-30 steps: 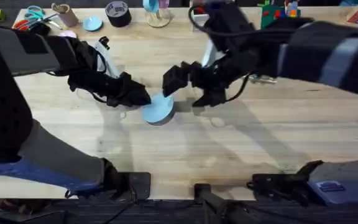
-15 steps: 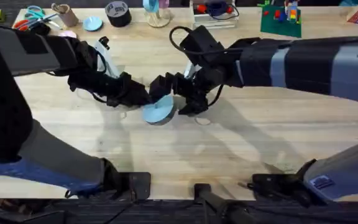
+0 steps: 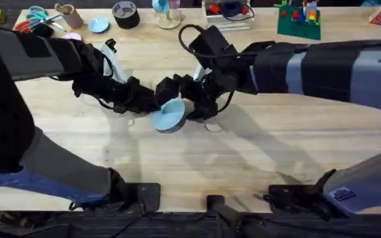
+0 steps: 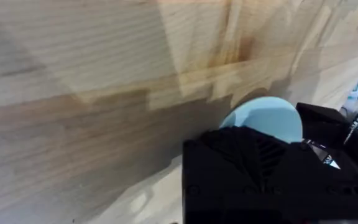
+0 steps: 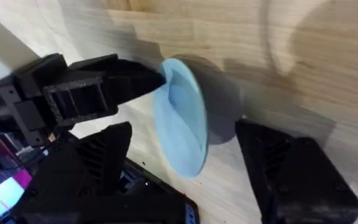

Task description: Pick up the plates from the table one by one and place each into a slot on the dish rack.

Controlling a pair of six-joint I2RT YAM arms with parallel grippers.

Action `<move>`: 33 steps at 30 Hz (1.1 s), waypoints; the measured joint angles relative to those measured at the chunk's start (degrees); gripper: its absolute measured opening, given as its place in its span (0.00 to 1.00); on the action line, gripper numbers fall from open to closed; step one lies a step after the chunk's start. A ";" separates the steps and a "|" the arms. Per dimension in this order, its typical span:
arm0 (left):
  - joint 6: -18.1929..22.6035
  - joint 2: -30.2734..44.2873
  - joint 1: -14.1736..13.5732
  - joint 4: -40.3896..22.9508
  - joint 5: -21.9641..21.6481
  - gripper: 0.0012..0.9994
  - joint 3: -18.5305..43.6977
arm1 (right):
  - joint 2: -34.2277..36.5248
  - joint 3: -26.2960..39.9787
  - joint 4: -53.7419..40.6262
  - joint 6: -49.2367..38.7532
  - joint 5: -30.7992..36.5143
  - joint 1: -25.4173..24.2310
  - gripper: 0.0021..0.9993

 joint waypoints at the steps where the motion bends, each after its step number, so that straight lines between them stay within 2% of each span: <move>1: -0.01 0.00 -0.01 0.00 0.01 0.04 0.00 | 0.12 0.00 0.30 0.15 0.21 0.20 1.00; 9: 0.01 0.00 0.01 0.00 0.01 0.04 0.00 | 0.82 0.00 0.89 1.50 0.78 0.84 1.00; 11: -0.01 0.00 -0.01 0.00 -0.01 0.04 0.00 | 0.84 0.00 0.78 2.05 0.91 0.84 0.94; 13: -0.01 0.00 0.00 0.00 -0.01 0.04 0.00 | 0.94 0.00 0.68 2.46 1.23 0.84 0.86; 17: 0.01 0.00 0.01 0.00 0.01 0.04 0.00 | 2.16 0.00 0.70 2.96 1.23 1.14 0.60; 21: 0.01 0.00 -0.01 0.00 -0.01 0.04 0.00 | 2.33 -0.02 0.67 3.34 1.24 1.23 0.29; 25: -0.01 0.00 0.12 -0.09 0.19 0.04 0.05 | 1.70 -0.02 1.47 3.76 -0.44 0.88 0.05; 33: 0.02 0.00 0.30 -0.28 0.33 0.04 0.24 | 1.21 0.26 2.02 3.61 -1.36 0.88 0.03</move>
